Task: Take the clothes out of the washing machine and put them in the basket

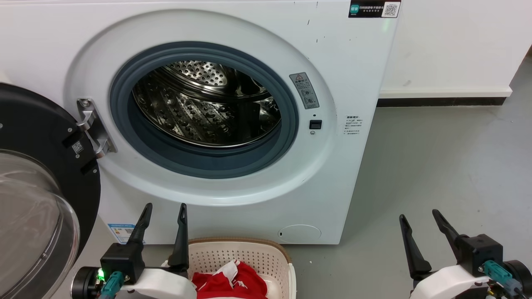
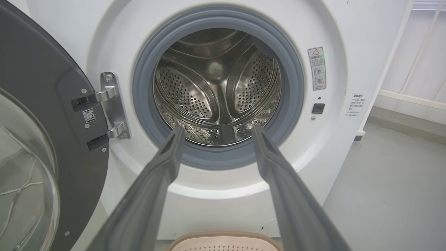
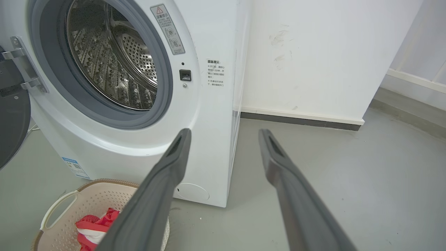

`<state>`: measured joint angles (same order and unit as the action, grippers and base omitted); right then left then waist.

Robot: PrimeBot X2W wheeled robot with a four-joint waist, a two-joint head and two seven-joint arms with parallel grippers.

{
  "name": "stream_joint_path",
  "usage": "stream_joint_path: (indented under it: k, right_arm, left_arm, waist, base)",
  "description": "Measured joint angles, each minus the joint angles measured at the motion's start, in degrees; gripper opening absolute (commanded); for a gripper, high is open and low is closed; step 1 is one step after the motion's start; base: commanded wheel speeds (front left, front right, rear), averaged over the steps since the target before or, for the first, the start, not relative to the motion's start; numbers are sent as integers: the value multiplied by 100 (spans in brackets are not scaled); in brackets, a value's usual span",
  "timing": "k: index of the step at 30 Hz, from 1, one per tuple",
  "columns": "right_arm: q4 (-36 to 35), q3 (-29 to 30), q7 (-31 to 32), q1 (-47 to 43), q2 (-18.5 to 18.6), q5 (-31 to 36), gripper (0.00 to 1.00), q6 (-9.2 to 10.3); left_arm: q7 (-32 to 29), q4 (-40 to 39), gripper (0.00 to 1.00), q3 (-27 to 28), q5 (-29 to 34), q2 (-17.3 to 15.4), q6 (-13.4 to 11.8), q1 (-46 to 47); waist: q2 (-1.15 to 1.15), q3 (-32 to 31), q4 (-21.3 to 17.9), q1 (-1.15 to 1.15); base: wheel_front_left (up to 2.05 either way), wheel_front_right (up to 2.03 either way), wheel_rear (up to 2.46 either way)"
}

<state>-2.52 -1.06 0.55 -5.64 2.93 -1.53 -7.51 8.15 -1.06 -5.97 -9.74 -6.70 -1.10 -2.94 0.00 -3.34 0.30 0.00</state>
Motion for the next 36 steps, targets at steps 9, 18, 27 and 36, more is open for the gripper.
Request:
stream_joint_path:
  k: [9,18,27,36]
  right_arm:
    - [-47,46,47,-16,0,-1,100,0]
    - [-49,26,46,-15,0,-36,100,0]
    - [108,5,42,-76,1,-577,0,-1]
    - [349,26,49,24,56,-1835,0,-1]
  left_arm:
    - [-110,-108,100,-38,-71,-5,-42,-50]
    - [-135,-104,100,-54,-103,-43,-68,-50]
    - [-197,79,0,-52,-598,-1,-32,-136]
    - [-346,302,0,90,-1697,3,88,-21]
  waist:
    - [0,57,62,0]
    - [0,90,64,0]
    - [0,104,68,1]
    - [0,124,59,1]
  base:
    - [0,0,0]
    - [0,0,0]
    - [0,0,0]
    - [0,0,0]
